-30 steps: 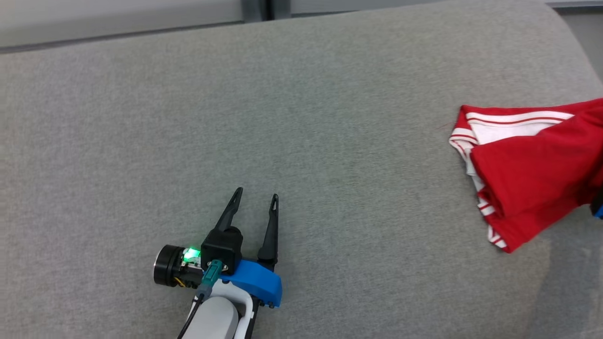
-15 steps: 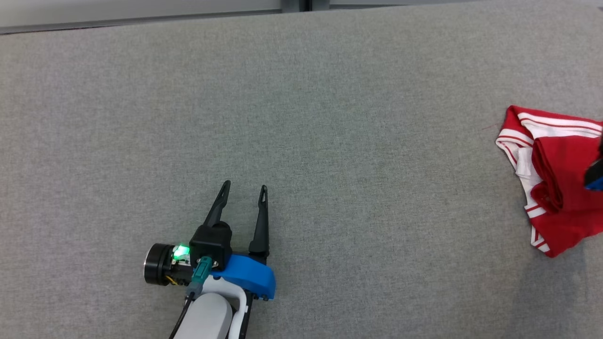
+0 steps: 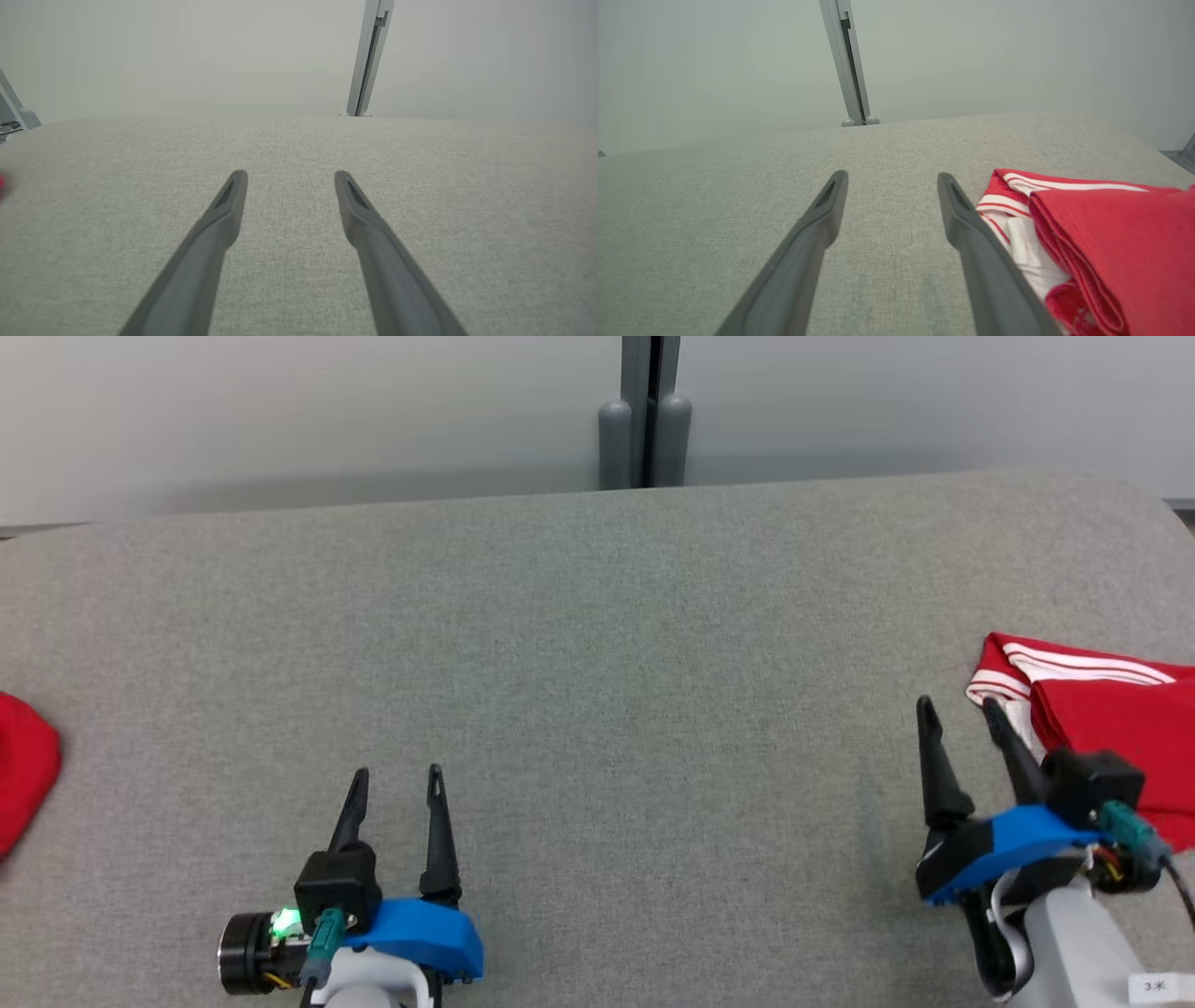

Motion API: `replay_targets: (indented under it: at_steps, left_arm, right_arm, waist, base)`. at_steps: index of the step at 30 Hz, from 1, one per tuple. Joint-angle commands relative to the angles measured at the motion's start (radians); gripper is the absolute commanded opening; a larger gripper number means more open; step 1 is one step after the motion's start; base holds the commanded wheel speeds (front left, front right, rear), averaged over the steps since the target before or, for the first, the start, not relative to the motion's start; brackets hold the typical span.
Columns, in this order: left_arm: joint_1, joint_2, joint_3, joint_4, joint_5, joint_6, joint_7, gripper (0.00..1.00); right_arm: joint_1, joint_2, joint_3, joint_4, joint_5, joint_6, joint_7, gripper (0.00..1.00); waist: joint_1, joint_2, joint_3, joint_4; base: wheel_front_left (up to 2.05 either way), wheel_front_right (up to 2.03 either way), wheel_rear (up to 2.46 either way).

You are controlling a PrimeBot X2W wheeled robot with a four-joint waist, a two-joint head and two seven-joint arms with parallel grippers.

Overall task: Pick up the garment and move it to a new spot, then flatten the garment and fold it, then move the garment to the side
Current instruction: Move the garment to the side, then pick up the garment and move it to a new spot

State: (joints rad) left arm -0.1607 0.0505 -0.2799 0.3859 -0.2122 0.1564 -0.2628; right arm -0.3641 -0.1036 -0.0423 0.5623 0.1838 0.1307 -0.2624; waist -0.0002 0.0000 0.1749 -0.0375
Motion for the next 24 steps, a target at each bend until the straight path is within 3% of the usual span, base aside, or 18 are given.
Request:
replay_targets:
  at_steps: [1,14,24]
  left_arm:
    - [0.015,0.000,0.010,-0.002,-0.001,-0.001,-0.003,1.00]
    - [0.151,0.000,0.100,0.016,0.002,-0.028,-0.003,1.00]
    - [0.195,-0.001,0.126,0.007,0.012,-0.051,-0.003,1.00]
  right_arm:
    - [0.029,0.007,-0.002,0.002,0.008,0.000,-0.003,1.00]
    - [0.175,0.052,0.074,0.002,0.004,0.000,-0.003,1.00]
    - [0.204,0.052,0.100,-0.008,0.043,0.000,-0.003,1.00]
  waist:
    - [0.0002,0.0000,-0.017,-0.002]
    - [0.0002,0.0000,-0.171,0.005]
    - [0.0002,0.0000,-0.194,0.014]
  base:
    - [0.00,0.00,0.00]
    - [0.00,0.00,0.00]
    - [0.00,0.00,0.00]
